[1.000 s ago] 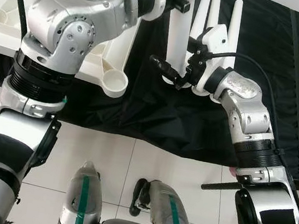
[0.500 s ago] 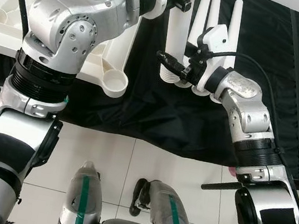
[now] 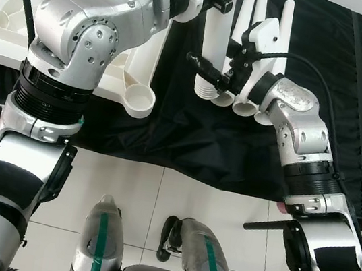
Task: Building children table
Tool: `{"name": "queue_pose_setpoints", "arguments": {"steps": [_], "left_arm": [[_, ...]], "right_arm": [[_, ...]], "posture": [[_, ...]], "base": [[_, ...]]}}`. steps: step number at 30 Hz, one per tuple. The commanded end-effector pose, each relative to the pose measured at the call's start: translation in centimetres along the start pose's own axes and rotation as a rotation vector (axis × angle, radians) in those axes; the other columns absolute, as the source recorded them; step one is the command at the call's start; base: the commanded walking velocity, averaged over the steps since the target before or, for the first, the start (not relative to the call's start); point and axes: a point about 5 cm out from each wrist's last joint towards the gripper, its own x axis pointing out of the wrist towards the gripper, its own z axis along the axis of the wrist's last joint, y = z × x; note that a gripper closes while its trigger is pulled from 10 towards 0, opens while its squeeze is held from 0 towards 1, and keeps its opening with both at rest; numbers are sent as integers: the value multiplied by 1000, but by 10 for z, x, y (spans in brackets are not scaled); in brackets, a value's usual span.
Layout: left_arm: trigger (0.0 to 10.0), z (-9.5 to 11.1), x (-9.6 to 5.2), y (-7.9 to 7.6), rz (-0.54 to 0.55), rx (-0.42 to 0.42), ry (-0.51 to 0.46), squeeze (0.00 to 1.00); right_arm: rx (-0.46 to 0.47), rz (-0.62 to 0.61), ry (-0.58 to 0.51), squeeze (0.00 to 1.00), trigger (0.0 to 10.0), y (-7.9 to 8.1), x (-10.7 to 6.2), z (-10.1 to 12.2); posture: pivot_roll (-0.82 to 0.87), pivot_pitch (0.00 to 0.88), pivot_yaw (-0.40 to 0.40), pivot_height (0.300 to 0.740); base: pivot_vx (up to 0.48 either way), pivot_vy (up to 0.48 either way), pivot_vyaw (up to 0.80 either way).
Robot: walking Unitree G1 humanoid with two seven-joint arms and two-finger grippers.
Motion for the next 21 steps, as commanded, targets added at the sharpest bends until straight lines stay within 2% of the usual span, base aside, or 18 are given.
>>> {"name": "queue_pose_setpoints", "arguments": {"steps": [1, 3, 4, 5, 6, 7, 8, 20, 21], "left_arm": [[10000, 7, 1, -9, -90, 32, -16, 0], [10000, 7, 1, -9, -91, 34, -16, 0], [10000, 8, 1, -9, -91, 34, -16, 0], [10000, 8, 1, -9, -91, 34, -16, 0], [10000, 8, 1, -9, -91, 35, -17, 0], [10000, 8, 1, -9, -91, 35, -17, 0], [10000, 8, 1, -9, -90, 36, -18, 0], [10000, 13, 2, -9, -87, 56, -37, 0], [10000, 15, 2, -10, -93, 55, -47, 271]], "right_arm": [[9, -12, -9, 0, 10000, -3, 0, 1], [13, -10, -14, 0, 10000, -3, 1, 2], [18, -4, -17, 0, 7569, -3, 1, 2], [18, -4, -17, 0, 7569, -3, 1, 2], [21, -2, -17, 0, 4431, -3, 1, 2], [21, -2, -17, 0, 4431, -3, 1, 2], [24, 0, -17, 0, 0, -2, 2, 2], [55, 26, -6, 0, 0, 2, 1, -2], [57, 21, -5, 0, 0, 1, 1, -2]], "posture": [[136, 0, -99, 740], [136, 0, -99, 740], [136, 0, -99, 740], [136, 0, -99, 740], [137, 0, -99, 740], [137, 0, -99, 740], [137, 0, -99, 740], [137, 6, -101, 740], [136, 6, -102, 740]], "base": [[0, 0, 0], [0, 0, 0], [0, 0, 0], [0, 0, 0], [0, 0, 0], [0, 0, 0], [0, 0, 0], [0, 0, 0], [0, 0, 0]]}}
